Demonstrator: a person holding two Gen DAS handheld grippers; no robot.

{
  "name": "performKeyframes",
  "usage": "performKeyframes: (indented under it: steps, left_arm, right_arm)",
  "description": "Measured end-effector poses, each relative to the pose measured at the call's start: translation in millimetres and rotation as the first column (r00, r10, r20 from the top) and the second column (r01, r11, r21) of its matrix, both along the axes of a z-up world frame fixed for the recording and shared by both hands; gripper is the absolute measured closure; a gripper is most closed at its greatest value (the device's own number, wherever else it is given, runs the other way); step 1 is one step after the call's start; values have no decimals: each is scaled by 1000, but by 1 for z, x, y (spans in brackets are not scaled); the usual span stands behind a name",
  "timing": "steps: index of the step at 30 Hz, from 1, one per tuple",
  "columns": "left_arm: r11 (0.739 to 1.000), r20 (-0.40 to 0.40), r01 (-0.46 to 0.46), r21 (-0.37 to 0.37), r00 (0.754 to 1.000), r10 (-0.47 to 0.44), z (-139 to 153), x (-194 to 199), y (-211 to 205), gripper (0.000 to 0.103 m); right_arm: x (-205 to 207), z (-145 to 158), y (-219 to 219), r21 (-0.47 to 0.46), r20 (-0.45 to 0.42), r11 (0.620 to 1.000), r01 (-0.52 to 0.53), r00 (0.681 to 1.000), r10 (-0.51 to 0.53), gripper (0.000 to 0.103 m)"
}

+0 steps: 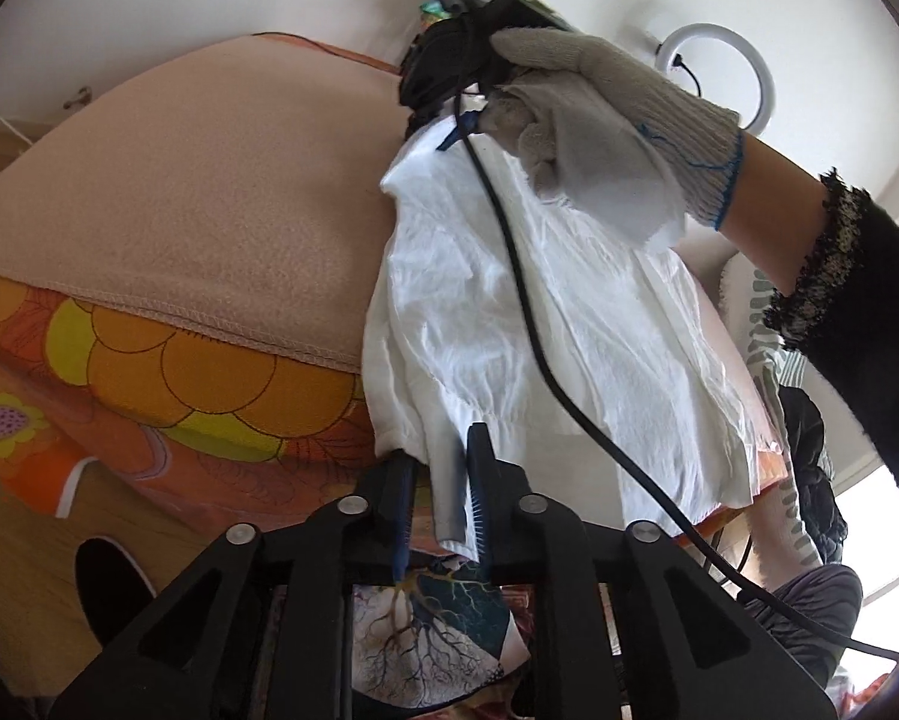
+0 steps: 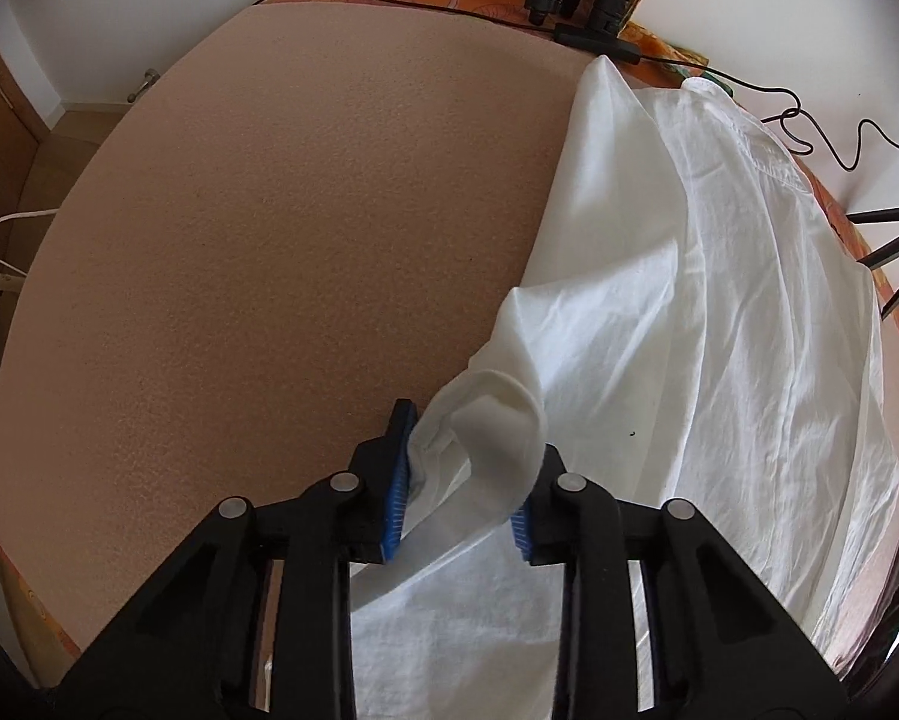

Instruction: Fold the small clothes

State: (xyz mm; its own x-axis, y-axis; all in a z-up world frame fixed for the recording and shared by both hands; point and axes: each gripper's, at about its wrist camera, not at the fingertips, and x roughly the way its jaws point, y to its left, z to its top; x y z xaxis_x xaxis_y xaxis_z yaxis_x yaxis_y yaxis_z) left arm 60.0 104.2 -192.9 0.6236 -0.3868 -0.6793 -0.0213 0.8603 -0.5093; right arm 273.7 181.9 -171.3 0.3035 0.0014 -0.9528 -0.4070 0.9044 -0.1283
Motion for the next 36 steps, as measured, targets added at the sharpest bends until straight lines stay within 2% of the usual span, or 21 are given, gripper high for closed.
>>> performKeyframes:
  steps: [2, 3, 5, 9, 13, 17, 22, 27, 33, 36]
  left_arm:
    - [1000, 22, -15, -15, 1000, 16, -1, 1, 3, 87]
    - [1000, 34, -18, -3, 999, 18, 0, 2, 3, 98]
    - [1000, 61, -14, 10, 998, 13, 5, -1, 1, 99]
    - [998, 127, 18, 59, 992, -25, 22, -6, -13, 101]
    - [991, 186, 77, 107, 978, -96, 42, -12, -33, 101]
    - [974, 212, 169, 148, 957, -199, 56, -6, -63, 101]
    - [937, 210, 294, 191, 920, -331, 62, 3, -100, 101]
    - [904, 174, 375, 204, 895, -410, 53, 15, -130, 101]
    - [889, 114, 437, 136, 884, -453, 38, 30, -150, 101]
    - [865, 62, 492, 99, 864, -499, 32, 32, -161, 99]
  right_arm:
    - [2, 4, -7, 32, -10, 999, 2, 1000, -2, 88]
    - [3, 7, -11, 57, -17, 998, 3, 1000, -2, 90]
    - [3, 15, -19, 105, -17, 994, -3, 1000, 5, 94]
    - [2, 32, -41, 193, -17, 981, -5, 1000, 8, 95]
    - [4, 49, -75, 293, -25, 956, 13, 1000, -6, 96]
    - [7, 63, -108, 351, -21, 936, 25, 1000, -19, 96]
    - [11, 66, -149, 367, -12, 928, 59, 998, -58, 96]
    - [23, 49, -178, 359, -30, 930, 83, 997, -77, 96]
    - [33, 21, -187, 314, -49, 946, 79, 997, -67, 96]
    - [37, 12, -186, 307, -51, 949, 72, 997, -59, 96]
